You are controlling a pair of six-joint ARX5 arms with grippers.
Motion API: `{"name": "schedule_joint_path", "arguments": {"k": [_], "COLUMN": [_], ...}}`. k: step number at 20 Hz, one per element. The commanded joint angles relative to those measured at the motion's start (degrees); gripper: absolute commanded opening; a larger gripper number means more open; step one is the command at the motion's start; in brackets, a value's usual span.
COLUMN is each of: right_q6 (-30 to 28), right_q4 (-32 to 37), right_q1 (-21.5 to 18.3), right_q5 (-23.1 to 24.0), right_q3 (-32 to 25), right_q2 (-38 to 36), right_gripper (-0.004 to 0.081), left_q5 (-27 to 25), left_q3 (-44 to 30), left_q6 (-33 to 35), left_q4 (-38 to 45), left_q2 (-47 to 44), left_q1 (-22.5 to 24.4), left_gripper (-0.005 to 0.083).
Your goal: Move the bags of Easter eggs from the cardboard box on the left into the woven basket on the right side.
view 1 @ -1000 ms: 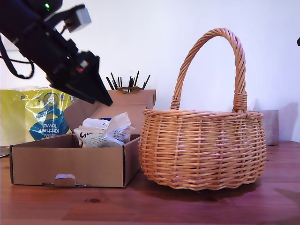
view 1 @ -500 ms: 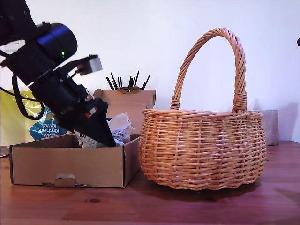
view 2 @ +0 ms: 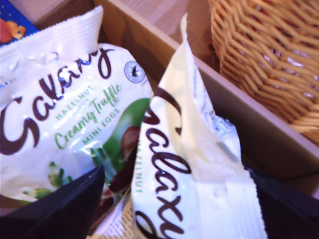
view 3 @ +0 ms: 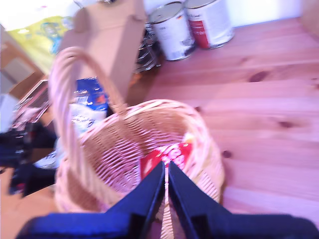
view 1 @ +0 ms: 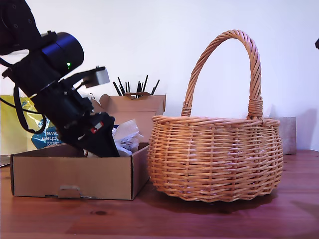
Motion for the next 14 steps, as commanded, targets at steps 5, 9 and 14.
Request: {"name": "schedule_joint_path", "arguments": {"k": [5,9,14], "right_q6": [-8.76,-12.66,-13.49], "right_q4": [-9.57,-9.81,-9.62], "right_q1": [4.92,9.68,11.52], "right_q5": [-8.28,-7.48,-6.16], "right_q3": [0.57,0.57,0.57], "right_q2": [-0.2,-0.85,-0.83], "right_gripper": [-0.0012,-0.0012,-0.0012], "left_q5": [-0.11,-0.11,-0.11], "left_q3": [-0.11,-0.11,2.58], "left_q6": [-0.09,-0.09,-0.09], "left_q4": [-0.61,-0.13,-3.41], "left_q2": [1.64,1.64,1.16], "left_q1": [-0.17,-0.17,-0.17], "left_gripper": [0.0517,0.0508,0.0132]}}
